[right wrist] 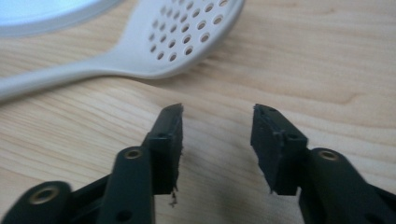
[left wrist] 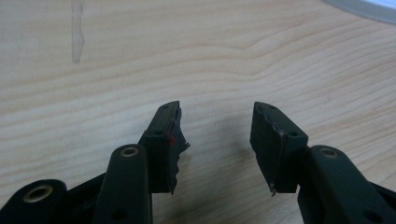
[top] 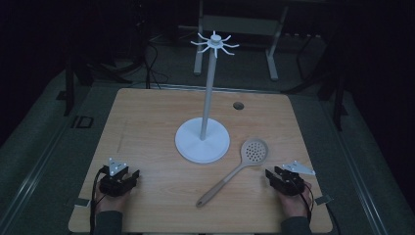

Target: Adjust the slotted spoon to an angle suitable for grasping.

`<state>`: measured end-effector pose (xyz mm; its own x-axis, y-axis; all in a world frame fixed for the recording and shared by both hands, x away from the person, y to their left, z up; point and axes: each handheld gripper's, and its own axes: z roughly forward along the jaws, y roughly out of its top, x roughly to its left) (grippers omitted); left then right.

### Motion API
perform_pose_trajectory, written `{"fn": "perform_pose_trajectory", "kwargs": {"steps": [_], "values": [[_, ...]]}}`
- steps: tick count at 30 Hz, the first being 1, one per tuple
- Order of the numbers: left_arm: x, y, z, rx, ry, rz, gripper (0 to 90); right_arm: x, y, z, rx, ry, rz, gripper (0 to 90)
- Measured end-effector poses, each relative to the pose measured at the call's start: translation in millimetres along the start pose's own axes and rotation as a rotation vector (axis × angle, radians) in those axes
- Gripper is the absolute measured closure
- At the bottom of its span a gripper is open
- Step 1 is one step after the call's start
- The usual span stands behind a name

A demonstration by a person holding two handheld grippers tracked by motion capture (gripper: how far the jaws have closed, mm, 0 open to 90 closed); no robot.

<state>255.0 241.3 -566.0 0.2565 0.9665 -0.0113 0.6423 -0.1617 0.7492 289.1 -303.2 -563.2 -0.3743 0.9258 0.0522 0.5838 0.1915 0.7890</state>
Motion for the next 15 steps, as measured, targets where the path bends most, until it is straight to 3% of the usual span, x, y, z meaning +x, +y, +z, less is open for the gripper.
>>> {"fn": "perform_pose_trajectory", "kwargs": {"steps": [6,7,11,15], "values": [[-0.8,1.6,-4.5,-0.026,-0.017,-0.015,55.2,3.1,4.7,-9.4,-0.036,0.023,-0.002,59.0],[-1.2,1.7,-7.5,-0.038,-0.012,-0.011,54.6,5.1,6.0,-11.7,-0.050,0.035,-0.014,64.1],[-2.6,1.6,-10.6,-0.053,-0.018,-0.004,54.5,10.2,5.1,-10.7,-0.047,0.066,-0.034,70.0],[-4.7,2.4,-12.8,-0.067,-0.019,0.003,55.0,21.7,4.4,-7.7,-0.041,0.109,-0.081,87.4]]}}
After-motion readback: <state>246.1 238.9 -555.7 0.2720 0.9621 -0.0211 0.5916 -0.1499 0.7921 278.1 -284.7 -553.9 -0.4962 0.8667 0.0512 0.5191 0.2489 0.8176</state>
